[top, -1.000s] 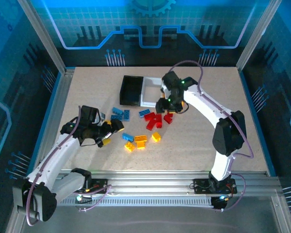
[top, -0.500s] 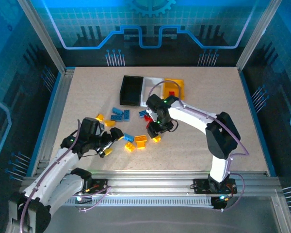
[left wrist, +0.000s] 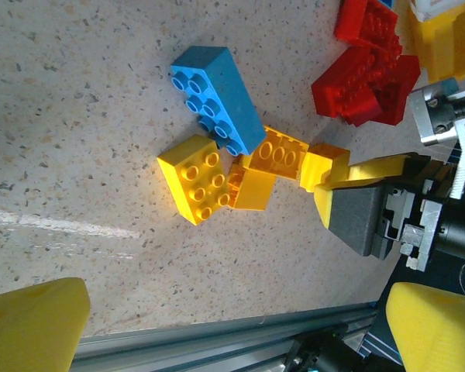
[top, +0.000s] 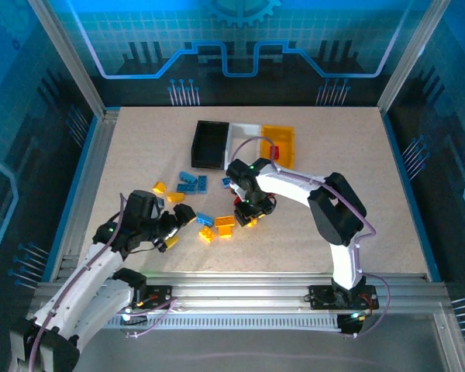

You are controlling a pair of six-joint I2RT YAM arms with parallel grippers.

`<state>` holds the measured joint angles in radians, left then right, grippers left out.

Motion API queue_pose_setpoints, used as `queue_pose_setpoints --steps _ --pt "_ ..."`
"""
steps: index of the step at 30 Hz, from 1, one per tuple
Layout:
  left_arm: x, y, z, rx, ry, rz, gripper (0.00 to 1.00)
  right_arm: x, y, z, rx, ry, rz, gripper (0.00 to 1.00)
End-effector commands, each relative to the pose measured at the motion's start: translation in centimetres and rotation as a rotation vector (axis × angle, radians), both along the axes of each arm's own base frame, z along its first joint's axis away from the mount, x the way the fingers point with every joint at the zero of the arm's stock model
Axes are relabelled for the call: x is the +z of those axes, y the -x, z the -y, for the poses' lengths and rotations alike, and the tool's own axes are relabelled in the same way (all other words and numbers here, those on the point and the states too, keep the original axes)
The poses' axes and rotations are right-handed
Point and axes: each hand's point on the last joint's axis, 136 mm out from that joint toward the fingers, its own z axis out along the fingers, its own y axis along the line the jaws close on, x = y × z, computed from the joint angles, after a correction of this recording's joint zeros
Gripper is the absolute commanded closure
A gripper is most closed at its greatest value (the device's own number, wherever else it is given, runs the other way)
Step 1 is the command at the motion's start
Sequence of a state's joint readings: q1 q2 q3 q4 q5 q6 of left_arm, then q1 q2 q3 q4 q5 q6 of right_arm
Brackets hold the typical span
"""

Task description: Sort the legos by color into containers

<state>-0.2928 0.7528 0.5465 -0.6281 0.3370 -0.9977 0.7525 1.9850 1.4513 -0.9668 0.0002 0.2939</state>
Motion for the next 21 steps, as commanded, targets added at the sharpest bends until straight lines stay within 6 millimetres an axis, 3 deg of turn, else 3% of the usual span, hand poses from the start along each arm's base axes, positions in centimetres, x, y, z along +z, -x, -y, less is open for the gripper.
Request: queue_pose_setpoints --steps 1,11,21 --pt "-0.9 0.6 -0.2 0.019 -0.004 -0.044 0.01 -0.5 -0.2 -0.4 -0.001 0.015 -0.001 0.46" --pt "-1.2 1.2 -0.5 0.038 -0.006 -0.047 0.01 -0.1 -0.5 -0.4 -0.004 0.016 0.02 0.61" --pt "-1.1 0.5 -0.2 0.039 0.003 -0.038 0.01 4.1 -1.5 -0.9 -0.075 -0.101 0.055 0.65"
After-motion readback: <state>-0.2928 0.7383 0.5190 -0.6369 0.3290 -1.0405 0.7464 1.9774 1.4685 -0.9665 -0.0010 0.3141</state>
